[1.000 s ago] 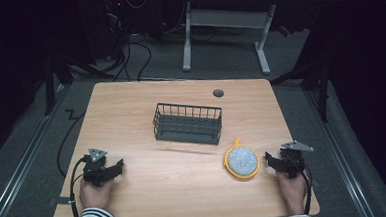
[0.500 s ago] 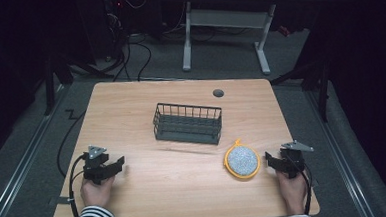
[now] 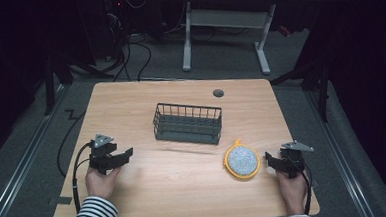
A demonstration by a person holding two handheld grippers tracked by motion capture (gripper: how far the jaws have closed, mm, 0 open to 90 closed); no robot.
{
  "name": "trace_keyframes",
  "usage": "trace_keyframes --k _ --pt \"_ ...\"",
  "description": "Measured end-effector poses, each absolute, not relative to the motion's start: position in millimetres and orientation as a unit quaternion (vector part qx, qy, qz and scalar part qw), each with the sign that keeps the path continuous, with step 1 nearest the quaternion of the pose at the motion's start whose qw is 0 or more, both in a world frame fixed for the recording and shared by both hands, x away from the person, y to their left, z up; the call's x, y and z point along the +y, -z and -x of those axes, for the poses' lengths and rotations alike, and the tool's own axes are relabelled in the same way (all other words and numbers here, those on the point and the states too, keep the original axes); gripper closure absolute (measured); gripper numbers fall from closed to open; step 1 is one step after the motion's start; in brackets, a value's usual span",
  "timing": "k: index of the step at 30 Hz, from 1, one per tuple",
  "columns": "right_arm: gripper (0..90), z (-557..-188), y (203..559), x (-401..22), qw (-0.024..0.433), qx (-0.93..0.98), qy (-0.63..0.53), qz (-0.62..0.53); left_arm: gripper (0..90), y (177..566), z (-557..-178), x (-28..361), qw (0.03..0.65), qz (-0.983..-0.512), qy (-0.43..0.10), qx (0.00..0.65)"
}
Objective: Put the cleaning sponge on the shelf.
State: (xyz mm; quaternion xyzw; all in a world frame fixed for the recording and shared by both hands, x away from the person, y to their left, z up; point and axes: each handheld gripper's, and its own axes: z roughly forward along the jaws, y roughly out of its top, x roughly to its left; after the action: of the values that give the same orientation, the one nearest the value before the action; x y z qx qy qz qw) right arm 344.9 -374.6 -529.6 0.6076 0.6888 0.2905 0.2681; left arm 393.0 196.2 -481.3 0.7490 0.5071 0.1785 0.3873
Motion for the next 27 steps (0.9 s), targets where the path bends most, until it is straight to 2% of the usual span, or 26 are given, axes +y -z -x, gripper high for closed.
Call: trace_keyframes --k 9,16,21,27 --pt "35.5 -345.1 529.6 -375.5 0.268 0.69 -0.292 -0.606 32.6 461.4 -408.4 179.1 0.391 -0.758 -0.168 0.495" --pt "35.5 -345.1 529.6 -375.8 0.267 0.69 -0.293 -0.606 32.5 435.2 -425.6 163.8 0.39 -0.773 -0.138 0.481" --pt "35.3 -345.1 529.6 -375.7 0.268 0.69 -0.293 -0.606 35.9 411.2 -444.6 150.8 0.393 -0.783 -0.151 0.458" --pt "35.2 -345.2 529.6 -375.9 0.268 0.69 -0.293 -0.605 38.7 399.7 -464.5 137.7 0.389 -0.789 -0.157 0.449"
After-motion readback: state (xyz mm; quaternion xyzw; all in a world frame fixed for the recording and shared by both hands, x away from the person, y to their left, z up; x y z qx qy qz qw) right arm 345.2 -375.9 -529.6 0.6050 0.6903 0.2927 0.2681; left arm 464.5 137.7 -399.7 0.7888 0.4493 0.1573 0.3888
